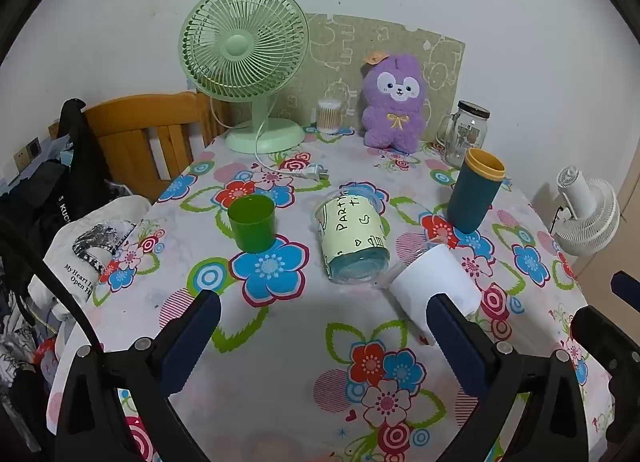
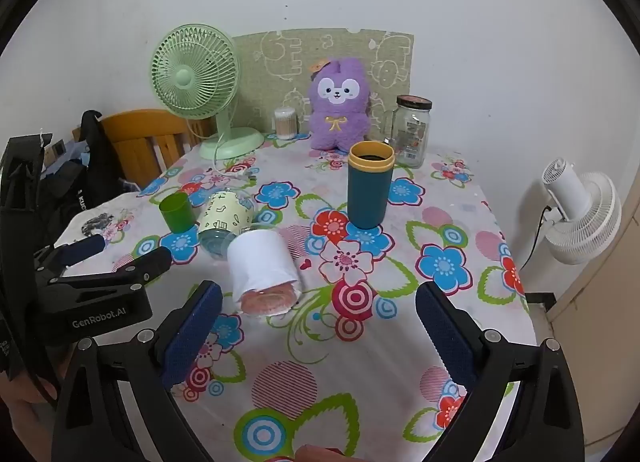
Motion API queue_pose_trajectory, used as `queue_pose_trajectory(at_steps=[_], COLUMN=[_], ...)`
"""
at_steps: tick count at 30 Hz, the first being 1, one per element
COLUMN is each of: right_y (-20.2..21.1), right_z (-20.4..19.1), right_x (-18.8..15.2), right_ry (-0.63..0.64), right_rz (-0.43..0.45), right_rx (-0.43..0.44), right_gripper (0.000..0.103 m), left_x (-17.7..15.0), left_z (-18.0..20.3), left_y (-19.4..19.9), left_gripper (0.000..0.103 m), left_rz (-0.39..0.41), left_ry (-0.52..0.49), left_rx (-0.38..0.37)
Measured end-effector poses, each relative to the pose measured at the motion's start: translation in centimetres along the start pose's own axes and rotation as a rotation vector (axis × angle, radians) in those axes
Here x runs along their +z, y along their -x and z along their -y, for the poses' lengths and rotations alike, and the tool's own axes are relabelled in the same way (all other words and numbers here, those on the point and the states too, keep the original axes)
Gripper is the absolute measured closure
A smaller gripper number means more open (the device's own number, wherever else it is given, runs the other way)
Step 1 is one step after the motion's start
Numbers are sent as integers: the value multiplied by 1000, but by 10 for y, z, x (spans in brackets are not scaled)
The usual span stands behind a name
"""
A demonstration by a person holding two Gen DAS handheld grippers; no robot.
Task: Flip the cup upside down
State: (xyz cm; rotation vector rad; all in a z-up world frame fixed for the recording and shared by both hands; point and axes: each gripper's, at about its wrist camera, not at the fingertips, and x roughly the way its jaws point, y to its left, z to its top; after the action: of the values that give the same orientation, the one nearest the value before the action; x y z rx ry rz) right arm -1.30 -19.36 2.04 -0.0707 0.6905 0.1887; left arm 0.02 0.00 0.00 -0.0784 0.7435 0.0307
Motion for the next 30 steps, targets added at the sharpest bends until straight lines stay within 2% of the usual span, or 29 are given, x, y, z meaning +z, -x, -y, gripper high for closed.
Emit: queue_pose_trajectory(at_steps=[1, 30], right_y=[0, -2], right_z=[0, -6], right_x=[0, 3], right_ry=[0, 3], right_rz=[-1, 0], right_rx=[-1, 0], right_gripper=[4, 4], left_x=[0, -3], left_z=[0, 2], left_y=[1, -4], left_gripper=[0, 0], left_rz=[22, 6], left_ry=[2, 6], left_rx=[-4, -7])
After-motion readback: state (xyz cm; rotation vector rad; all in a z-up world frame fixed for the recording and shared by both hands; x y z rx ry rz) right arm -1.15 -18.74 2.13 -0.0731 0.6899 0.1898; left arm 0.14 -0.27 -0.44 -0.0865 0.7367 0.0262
